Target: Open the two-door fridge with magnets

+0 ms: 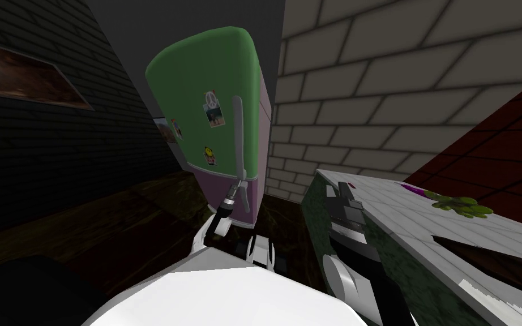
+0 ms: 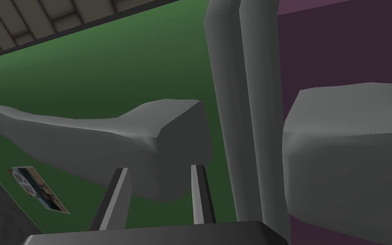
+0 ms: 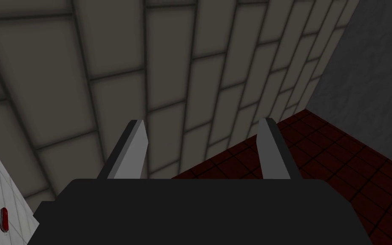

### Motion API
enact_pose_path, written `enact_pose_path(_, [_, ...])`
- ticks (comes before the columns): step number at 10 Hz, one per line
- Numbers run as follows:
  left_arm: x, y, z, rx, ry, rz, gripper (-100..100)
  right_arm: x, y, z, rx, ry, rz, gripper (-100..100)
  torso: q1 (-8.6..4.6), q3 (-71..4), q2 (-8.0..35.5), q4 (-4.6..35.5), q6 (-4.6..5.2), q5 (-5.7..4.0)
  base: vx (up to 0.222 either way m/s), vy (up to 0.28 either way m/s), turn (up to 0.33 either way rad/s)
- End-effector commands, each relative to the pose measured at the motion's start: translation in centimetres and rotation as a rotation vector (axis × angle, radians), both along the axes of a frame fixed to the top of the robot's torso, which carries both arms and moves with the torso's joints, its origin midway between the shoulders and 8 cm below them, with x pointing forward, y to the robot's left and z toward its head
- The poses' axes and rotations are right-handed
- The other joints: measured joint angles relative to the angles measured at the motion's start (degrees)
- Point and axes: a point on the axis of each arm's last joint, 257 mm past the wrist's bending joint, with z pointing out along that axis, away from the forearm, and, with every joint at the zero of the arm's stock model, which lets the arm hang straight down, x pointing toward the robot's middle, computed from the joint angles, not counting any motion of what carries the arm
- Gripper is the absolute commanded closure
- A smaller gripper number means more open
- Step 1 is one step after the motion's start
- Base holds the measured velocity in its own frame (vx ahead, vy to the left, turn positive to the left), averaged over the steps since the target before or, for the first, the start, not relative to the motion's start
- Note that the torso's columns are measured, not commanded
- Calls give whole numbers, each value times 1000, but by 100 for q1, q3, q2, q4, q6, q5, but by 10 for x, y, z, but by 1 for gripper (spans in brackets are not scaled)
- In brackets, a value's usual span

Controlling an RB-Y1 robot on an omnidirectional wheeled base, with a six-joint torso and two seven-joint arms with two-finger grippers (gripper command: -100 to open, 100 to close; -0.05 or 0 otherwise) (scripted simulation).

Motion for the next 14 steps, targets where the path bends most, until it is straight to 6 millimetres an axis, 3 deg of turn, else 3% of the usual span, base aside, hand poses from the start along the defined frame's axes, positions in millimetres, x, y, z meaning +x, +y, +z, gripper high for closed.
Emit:
enact_pose_path(1, [-5,-1,-9,-3,-8,-2,100,0,0,0,0,0,0,0,1,-2,-4,-5,-1,2,-36,18,1])
enact_pose_path(6, [-13,-16,0,2,-13,-83,100,0,0,0,0,0,0,0,52,13,25,24,-33,10,-134,127,-73])
enact_pose_path(11, [-28,-38,10,4,-15,-195,100,0,0,0,0,0,0,0,-21,-36,-60,-24,-3,0,-227,195,-81])
enact_pose_path(14, [-40,-56,16,1,-10,-281,100,0,0,0,0,0,0,0,44,0,-3,-8,-2,18,-274,262,-115])
